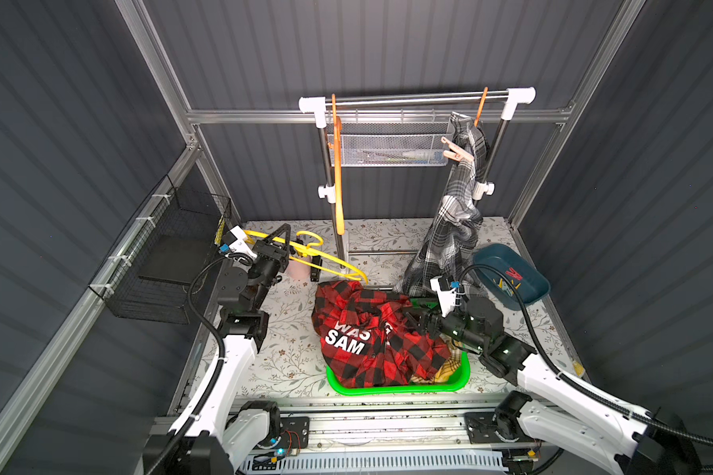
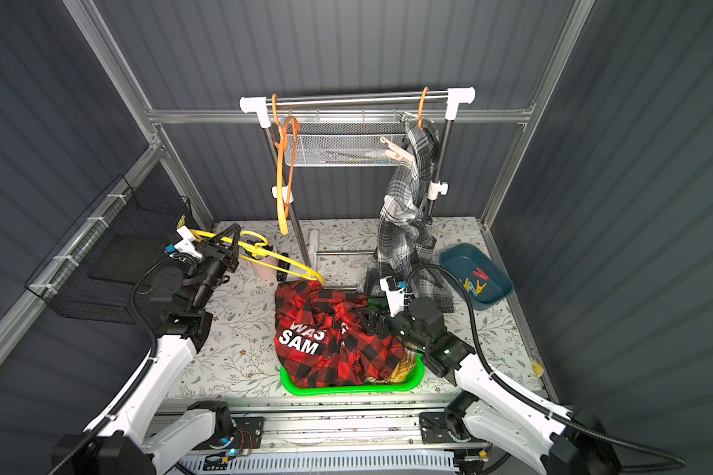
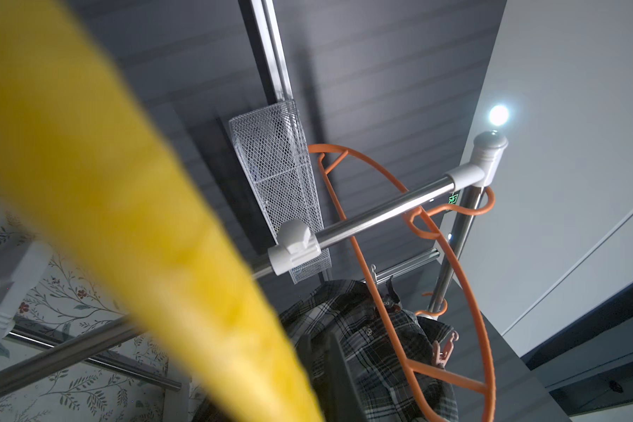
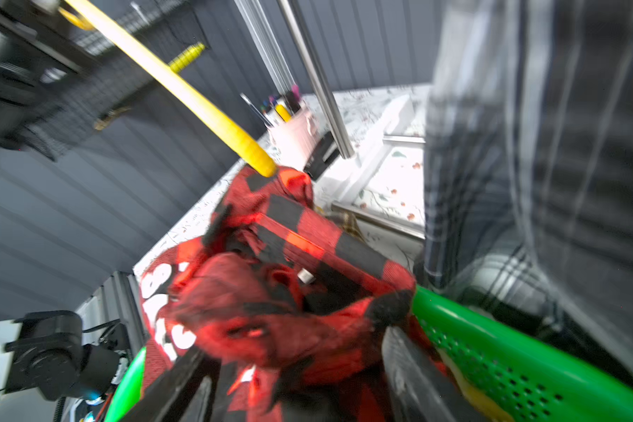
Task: Remove the clothespins securing long-sleeve shirts to the hanger
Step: Remove the long-sleeve shirt from the hanger, then place the hanger on the clothesline.
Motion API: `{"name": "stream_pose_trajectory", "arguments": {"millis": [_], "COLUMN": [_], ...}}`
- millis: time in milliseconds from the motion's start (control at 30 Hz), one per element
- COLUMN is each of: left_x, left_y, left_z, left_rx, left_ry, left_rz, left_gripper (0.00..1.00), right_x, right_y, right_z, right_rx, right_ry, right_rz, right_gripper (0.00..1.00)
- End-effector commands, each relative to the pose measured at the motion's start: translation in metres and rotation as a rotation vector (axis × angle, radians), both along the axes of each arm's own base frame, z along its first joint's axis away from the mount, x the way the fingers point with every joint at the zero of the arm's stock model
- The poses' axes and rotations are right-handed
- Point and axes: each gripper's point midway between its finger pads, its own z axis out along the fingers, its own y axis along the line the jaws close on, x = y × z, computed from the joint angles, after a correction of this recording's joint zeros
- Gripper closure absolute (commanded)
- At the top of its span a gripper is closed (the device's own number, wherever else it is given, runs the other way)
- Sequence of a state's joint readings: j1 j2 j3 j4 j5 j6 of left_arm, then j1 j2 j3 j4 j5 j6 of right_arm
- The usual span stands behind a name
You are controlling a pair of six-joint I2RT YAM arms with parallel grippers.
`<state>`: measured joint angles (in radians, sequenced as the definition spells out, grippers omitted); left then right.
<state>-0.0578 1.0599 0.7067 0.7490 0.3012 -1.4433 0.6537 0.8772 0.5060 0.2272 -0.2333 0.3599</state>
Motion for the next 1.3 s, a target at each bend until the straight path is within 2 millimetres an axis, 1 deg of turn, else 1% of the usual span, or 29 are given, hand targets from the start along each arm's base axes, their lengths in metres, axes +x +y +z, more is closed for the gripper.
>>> {"name": "stream_pose_trajectory", "arguments": {"millis": [0, 67, 167, 267, 367, 433, 567, 600, 767, 867, 1033, 1167, 1267], "left_x": [-0.001, 0.001, 0.003, 0.002, 0.001, -0.001, -0.003, -0.003, -0.005, -0.005, -0.004, -0.005, -0.007], "left_y": [-0.006, -0.007, -0.01, -0.011, -0.012, -0.014, -0.016, -0.017, -0.018, -0.018, -0.02, -0.02, -0.02], "left_z": [0.006, 0.005, 0.005, 0.005, 0.005, 0.007, 0.01, 0.01, 0.011, 0.012, 0.015, 0.015, 0.017], "left_rx": [-0.183, -0.237, -0.267, -0.256, -0.226, -0.206, -0.196, -0.193, -0.195, -0.196, -0.198, -0.204, -0.203], "left_ry": [-0.048, -0.075, -0.082, -0.077, -0.06, -0.053, -0.057, -0.059, -0.061, -0.06, -0.064, -0.063, -0.07], "left_rz": [-0.143, -0.184, -0.222, -0.221, -0.215, -0.219, -0.227, -0.233, -0.248, -0.249, -0.264, -0.267, -0.268], "left_gripper": [1.0, 1.0, 1.0, 1.0, 1.0, 1.0, 1.0, 1.0, 1.0, 1.0, 1.0, 1.0, 1.0], "right_x": [-0.008, -0.012, -0.013, -0.007, 0.003, 0.011, 0.017, 0.02, 0.028, 0.032, 0.036, 0.038, 0.036], "right_y": [0.001, 0.004, 0.011, 0.022, 0.036, 0.045, 0.065, 0.07, 0.091, 0.102, 0.119, 0.13, 0.135], "right_z": [0.049, 0.07, 0.093, 0.104, 0.107, 0.107, 0.111, 0.108, 0.103, 0.1, 0.09, 0.08, 0.077], "right_rx": [0.021, 0.031, 0.036, 0.01, -0.022, -0.057, -0.092, -0.099, -0.114, -0.114, -0.127, -0.14, -0.155], "right_ry": [-0.116, -0.159, -0.213, -0.252, -0.267, -0.263, -0.282, -0.274, -0.269, -0.262, -0.244, -0.227, -0.229], "right_rz": [0.045, 0.075, 0.099, 0.104, 0.102, 0.083, 0.104, 0.112, 0.153, 0.177, 0.205, 0.217, 0.221], "right_gripper": [0.29, 0.29, 0.29, 0.29, 0.3, 0.3, 0.31, 0.31, 0.32, 0.33, 0.34, 0.38, 0.45]}}
